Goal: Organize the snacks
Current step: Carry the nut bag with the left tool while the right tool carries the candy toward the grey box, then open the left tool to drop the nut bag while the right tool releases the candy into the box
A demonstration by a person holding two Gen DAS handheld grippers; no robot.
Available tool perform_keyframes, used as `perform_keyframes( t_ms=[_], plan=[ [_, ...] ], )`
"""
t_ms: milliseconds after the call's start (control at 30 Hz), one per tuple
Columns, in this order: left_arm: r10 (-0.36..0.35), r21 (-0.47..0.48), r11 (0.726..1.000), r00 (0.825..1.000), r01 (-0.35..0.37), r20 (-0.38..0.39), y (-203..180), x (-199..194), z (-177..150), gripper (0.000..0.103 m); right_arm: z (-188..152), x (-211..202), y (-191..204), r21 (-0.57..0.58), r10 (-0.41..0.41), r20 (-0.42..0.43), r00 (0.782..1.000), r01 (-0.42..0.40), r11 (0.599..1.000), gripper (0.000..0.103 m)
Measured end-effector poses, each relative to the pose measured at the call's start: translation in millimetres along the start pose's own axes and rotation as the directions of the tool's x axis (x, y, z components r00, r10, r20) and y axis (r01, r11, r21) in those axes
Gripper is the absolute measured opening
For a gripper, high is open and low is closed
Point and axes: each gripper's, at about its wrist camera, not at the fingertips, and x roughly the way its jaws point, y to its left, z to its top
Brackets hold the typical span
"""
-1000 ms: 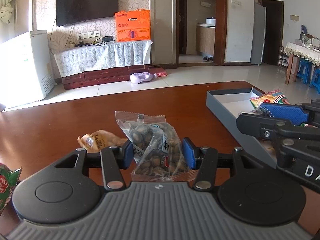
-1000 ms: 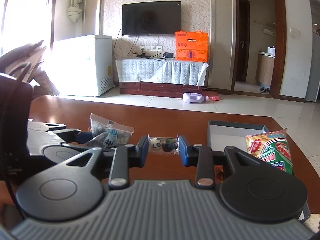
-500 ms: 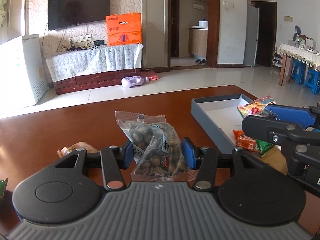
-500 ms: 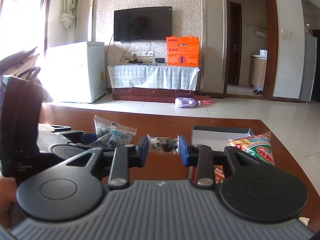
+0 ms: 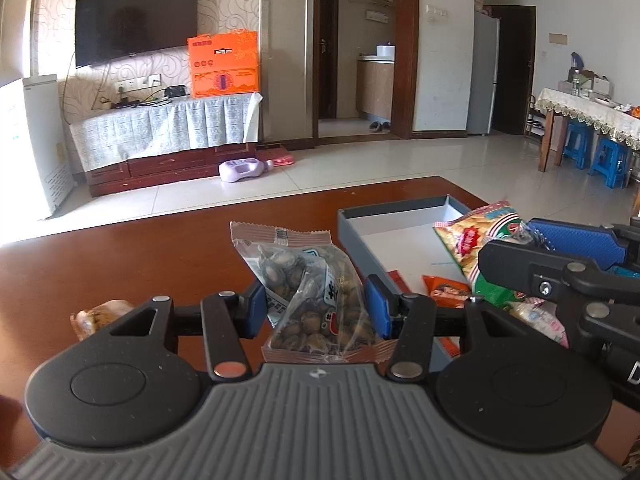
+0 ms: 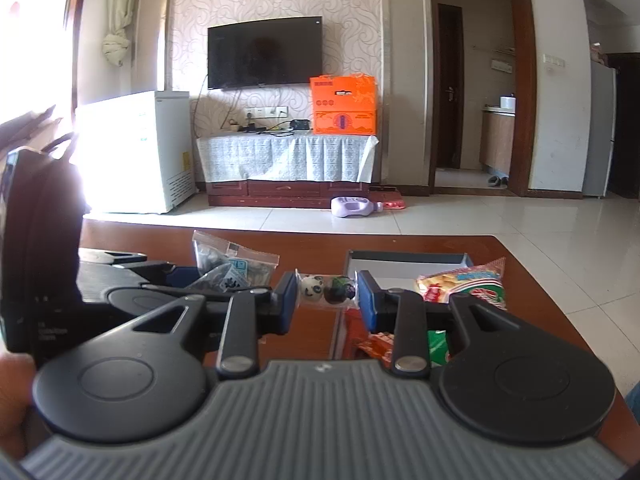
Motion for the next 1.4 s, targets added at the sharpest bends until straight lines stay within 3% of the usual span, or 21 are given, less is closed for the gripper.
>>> perform_keyframes(
  t_ms=[400,733,1067,1400],
  plan=[
    [-0.055,0.038,0.998,0.999,0.054,0.002,-39,41,14,0.057,-6,-1,-35,0.048,-0.062,-0.017,0.998,0.062,0.997,0.035],
    [-0.087,0.043,0.995,0.996,0.087,-0.010,-57,87,28,0.057,-10,9,-42,0.043,-0.081,-0.064,0.995,0.084,0.996,0.035],
    [-0.150,0.066,0.986,0.988,0.151,-0.028,-79,121,35,0.057,-18,22,-48,0.033,-0.084,-0.159,0.984,0.090,0.995,0.035],
    [-0.155,0.084,0.984,0.986,0.159,-0.055,-94,143,32,0.058,-27,27,-50,0.021,-0.080,-0.213,0.974,0.087,0.996,0.035]
  ],
)
